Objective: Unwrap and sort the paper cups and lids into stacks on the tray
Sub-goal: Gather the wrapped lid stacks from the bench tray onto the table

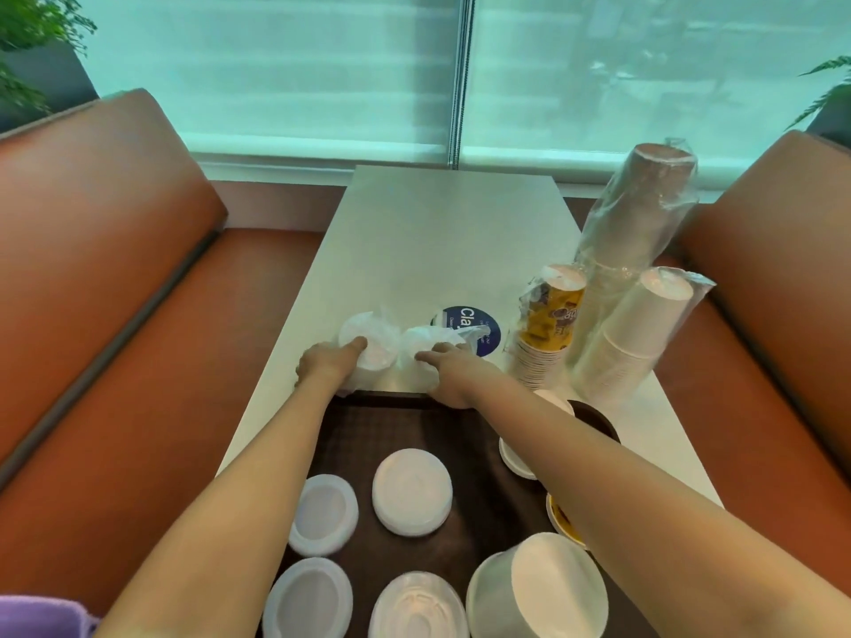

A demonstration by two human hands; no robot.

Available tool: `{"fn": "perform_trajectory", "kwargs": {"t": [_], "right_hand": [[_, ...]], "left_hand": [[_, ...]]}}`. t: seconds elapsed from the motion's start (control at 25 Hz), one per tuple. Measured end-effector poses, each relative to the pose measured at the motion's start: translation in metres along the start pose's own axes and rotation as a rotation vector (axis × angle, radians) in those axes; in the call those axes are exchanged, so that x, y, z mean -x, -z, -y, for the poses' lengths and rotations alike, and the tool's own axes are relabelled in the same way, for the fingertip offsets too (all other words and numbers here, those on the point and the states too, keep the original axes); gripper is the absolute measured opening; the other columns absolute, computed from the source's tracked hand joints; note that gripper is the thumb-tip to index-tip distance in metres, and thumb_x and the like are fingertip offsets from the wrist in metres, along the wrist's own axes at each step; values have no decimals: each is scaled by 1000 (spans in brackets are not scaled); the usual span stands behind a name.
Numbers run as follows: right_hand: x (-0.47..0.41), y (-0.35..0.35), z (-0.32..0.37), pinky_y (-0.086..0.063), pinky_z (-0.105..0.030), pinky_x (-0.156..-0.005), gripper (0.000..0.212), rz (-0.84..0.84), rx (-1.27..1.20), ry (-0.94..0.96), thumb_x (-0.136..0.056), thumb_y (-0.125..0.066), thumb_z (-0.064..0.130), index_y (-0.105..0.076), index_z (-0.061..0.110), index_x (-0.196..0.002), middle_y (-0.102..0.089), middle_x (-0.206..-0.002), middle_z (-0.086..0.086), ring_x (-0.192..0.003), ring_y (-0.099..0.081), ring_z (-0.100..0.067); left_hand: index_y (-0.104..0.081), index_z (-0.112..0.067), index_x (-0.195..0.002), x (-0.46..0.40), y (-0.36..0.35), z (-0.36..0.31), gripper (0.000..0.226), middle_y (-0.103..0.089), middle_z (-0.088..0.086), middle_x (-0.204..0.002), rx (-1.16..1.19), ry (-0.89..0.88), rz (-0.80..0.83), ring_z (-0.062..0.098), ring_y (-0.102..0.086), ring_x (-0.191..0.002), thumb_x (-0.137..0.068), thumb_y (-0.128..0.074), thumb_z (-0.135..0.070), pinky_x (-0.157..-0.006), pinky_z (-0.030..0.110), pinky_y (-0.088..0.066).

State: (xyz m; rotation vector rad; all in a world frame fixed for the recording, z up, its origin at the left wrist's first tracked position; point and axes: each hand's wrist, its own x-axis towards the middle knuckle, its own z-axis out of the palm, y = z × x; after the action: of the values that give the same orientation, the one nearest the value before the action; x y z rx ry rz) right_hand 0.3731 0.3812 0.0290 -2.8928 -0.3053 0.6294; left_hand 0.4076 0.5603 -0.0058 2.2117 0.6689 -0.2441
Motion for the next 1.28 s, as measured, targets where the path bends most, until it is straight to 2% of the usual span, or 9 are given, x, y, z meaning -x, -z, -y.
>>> {"fn": "perform_trajectory", "kwargs": {"t": [0.12, 0.24, 0.32, 0.48, 0.64, 0.8, 0.96, 1.12, 1.28], "right_hand": [[19, 13, 4, -32, -47, -111, 55, -98, -110, 6, -94, -49, 18, -33, 27, -146, -25, -154, -2, -139, -27, -32], [63, 37, 10, -39, -35, -104, 44, -202, -291, 89, -96, -50, 25, -42, 24, -140, -44, -143, -2, -124, -48, -25], [104, 48, 7, -43, -32, -97, 40, -291, -406, 121, -95, -53, 26, -48, 23, -134, -54, -132, -1, -113, -55, -20], [207, 48, -32, -46, -29, -85, 30, -442, -583, 100, -92, -58, 19, -59, 18, -122, -60, -112, 1, -92, -53, -11], [302, 31, -95, -42, -9, -67, 24, -610, -710, 38, -90, -58, 8, -64, 9, -113, -60, -98, 0, -81, -54, -10], [376, -16, -191, -38, -2, -66, 21, -716, -747, -170, -88, -60, 7, -66, 7, -109, -64, -98, -3, -75, -53, -1], [423, -104, -289, -42, -22, -76, 14, -651, -822, -464, -87, -61, 11, -67, 15, -100, -65, -100, -5, -89, -57, -15], [450, -207, -348, -39, -14, -50, 24, -401, -983, -703, -88, -61, 11, -64, 4, -111, -60, -92, -7, -67, -52, -12], [452, -281, -367, -42, -22, -55, 31, -156, -1120, -779, -91, -60, 18, -55, 6, -119, -52, -101, -6, -83, -53, -19]], "left_hand": [[-44, -16, -138, 36, 21, -14, 62, -39, 14, -142, 86, -102, -146, 35, -40, -127, -86, -56, -48, -104, 44, -33], [-56, -16, -125, 103, 45, -37, 37, -48, 7, -134, 306, -314, -191, 25, -47, -120, -89, -58, -26, -99, 32, -36], [-61, -19, -117, 160, 56, -51, 28, -56, 2, -125, 420, -416, -104, 18, -51, -114, -90, -57, -20, -96, 28, -38], [-63, -27, -97, 286, 49, -73, 14, -64, 0, -106, 496, -580, 112, 18, -59, -104, -88, -60, -18, -96, 40, -48], [-63, -24, -94, 393, 6, -83, 11, -62, -6, -83, 505, -675, 350, 6, -58, -76, -89, -59, -15, -74, 24, -49], [-62, -27, -87, 463, -81, -64, 12, -59, -8, -81, 384, -644, 551, 8, -57, -79, -88, -61, -15, -76, 26, -48], [-65, -19, -102, 508, -183, -40, 16, -64, -3, -96, 196, -537, 707, 11, -57, -89, -86, -62, -17, -85, 28, -47], [-58, -16, -110, 533, -291, -22, 24, -58, -1, -97, -5, -258, 793, 9, -54, -80, -86, -62, -18, -69, 15, -44], [-49, -7, -131, 502, -390, 8, 56, -47, 17, -135, -360, -27, 650, 34, -49, -121, -79, -57, -27, -102, 39, -43]]}}
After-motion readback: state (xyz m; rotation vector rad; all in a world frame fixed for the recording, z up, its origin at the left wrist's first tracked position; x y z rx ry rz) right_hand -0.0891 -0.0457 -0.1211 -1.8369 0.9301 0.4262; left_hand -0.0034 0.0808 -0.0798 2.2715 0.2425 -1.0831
